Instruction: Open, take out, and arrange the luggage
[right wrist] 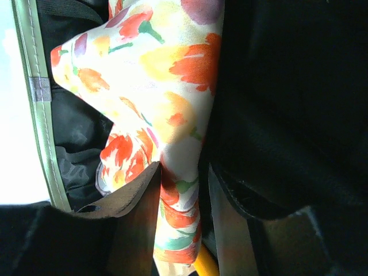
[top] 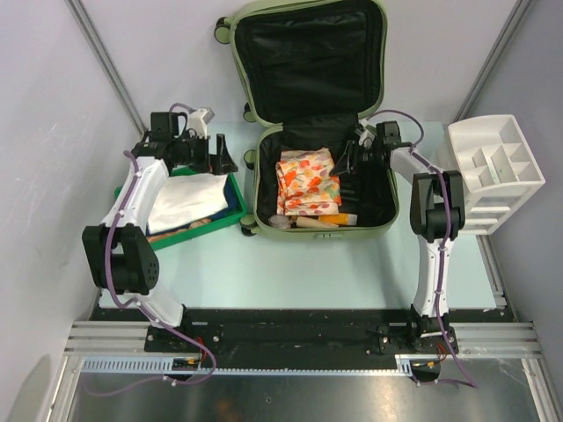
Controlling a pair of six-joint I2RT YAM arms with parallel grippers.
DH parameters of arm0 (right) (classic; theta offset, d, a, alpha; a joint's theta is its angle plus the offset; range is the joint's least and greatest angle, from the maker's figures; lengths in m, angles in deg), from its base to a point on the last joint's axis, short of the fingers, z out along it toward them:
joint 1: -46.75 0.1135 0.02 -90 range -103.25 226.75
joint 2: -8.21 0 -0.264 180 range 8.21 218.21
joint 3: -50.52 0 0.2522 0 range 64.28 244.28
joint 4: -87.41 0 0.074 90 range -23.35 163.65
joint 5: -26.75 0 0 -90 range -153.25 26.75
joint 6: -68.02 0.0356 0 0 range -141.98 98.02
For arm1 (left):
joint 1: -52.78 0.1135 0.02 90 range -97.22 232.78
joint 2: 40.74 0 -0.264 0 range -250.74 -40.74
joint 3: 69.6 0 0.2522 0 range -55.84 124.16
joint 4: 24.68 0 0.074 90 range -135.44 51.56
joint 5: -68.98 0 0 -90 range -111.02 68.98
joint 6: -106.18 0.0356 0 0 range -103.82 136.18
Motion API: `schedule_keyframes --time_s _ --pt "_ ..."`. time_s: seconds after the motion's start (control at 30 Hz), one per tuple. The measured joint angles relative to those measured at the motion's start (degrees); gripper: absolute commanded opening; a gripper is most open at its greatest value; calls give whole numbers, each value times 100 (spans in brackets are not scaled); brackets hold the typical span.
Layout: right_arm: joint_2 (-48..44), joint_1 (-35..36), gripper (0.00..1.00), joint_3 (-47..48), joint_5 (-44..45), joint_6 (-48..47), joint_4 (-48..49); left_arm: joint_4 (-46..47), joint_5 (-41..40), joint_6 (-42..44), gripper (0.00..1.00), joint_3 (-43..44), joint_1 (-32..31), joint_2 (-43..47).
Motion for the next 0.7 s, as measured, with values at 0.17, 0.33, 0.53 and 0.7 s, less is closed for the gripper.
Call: schedule_keyframes --time_s 0.17,0.33,0.53,0.7 --pt "0 116 40 -4 -48 127 70 -2 15 -2 100 26 -17 -57" --pt "28 356 37 -4 -166 345 319 -2 15 -2 100 55 -28 -87" --pt "195 566 46 22 -260 597 595 0 15 -2 100 61 -33 -87" --pt "422 643 48 74 -299 704 699 -2 13 -4 100 61 -33 -87"
